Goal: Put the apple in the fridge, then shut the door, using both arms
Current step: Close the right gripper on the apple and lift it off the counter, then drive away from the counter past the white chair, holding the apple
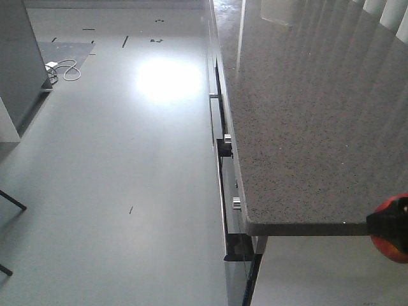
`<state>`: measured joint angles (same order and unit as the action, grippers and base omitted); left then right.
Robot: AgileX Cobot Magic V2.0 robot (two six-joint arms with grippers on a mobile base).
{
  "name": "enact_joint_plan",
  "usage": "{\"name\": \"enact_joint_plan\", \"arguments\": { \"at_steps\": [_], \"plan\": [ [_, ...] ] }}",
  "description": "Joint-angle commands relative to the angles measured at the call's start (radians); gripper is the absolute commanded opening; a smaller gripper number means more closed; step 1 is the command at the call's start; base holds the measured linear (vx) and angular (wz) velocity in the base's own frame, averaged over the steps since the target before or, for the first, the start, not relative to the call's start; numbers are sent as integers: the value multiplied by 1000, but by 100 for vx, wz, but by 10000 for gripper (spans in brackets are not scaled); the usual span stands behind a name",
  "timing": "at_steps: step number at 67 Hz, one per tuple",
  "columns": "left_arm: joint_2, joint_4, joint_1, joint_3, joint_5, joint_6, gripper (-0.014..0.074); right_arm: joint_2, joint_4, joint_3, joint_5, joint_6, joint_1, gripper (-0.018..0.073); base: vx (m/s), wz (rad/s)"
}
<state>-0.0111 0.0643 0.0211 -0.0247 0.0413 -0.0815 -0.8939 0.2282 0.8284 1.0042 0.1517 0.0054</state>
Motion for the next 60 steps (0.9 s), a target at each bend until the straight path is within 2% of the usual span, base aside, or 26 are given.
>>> {"name": "enact_joint_plan", "arguments": {
  "at_steps": [1, 29, 60],
  "plan": [
    [-14, -1, 9, 18, -68, 2, -6, 109, 18, -14, -17, 12, -4, 112, 0, 0],
    [-14, -1, 9, 18, -68, 2, -6, 433, 21, -144, 86, 8, -5, 112, 0, 0],
    [-14, -1, 9, 18, -68, 2, -6, 509, 19, -144, 134, 8, -5, 112, 0, 0]
  ]
}}
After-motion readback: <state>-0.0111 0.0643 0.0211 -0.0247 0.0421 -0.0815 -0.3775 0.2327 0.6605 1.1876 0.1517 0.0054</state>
